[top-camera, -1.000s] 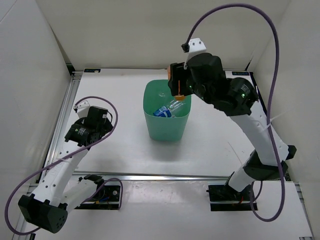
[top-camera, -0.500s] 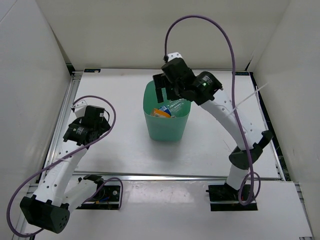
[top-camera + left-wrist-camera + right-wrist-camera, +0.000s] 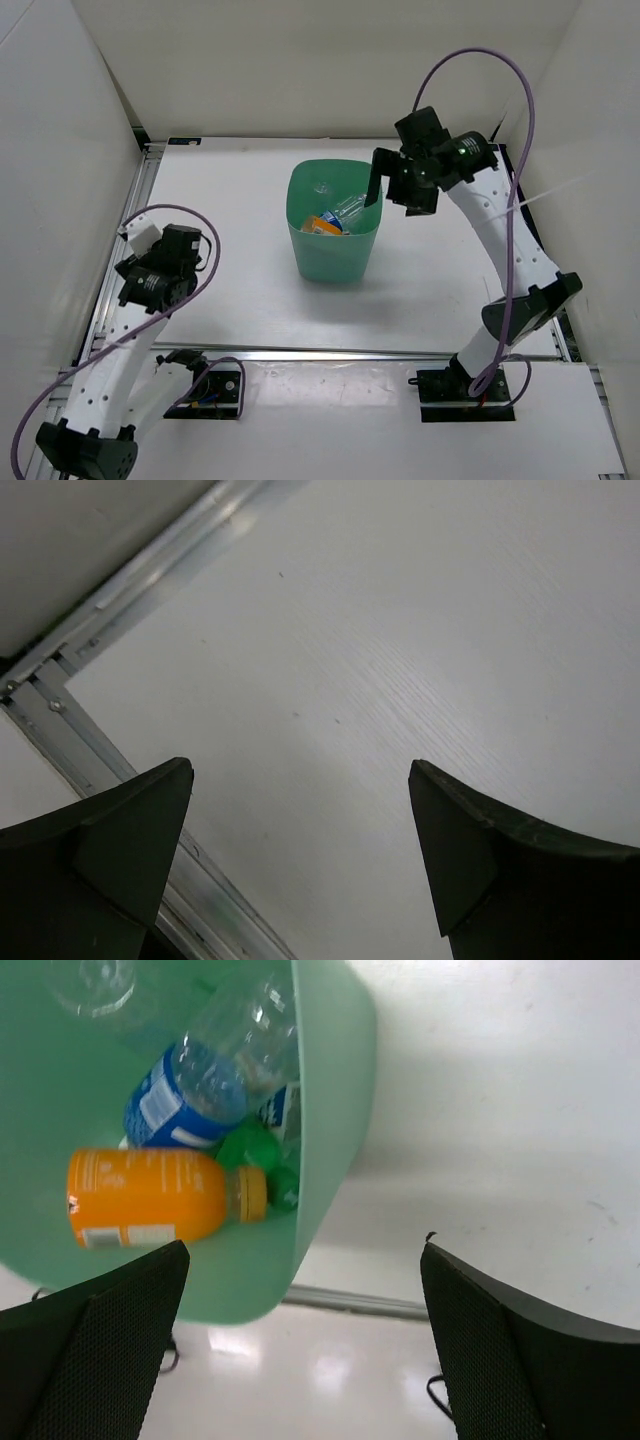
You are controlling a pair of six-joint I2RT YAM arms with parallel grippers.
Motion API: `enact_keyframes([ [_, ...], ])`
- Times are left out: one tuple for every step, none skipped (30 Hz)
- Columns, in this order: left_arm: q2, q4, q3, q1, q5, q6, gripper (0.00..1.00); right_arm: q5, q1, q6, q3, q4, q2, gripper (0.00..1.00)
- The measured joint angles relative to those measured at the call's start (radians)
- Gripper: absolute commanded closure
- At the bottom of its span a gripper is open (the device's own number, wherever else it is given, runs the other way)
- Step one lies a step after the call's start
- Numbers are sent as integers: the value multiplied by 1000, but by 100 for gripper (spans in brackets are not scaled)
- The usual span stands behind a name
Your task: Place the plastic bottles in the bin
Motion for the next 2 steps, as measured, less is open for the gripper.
enact_keyframes([
  [-20, 2, -10, 0, -31, -2, 0, -24, -2, -1, -22, 6, -16, 0],
  [-44, 7, -24, 0, -72, -4, 0, -46, -7, 0, -37, 11, -33, 0],
])
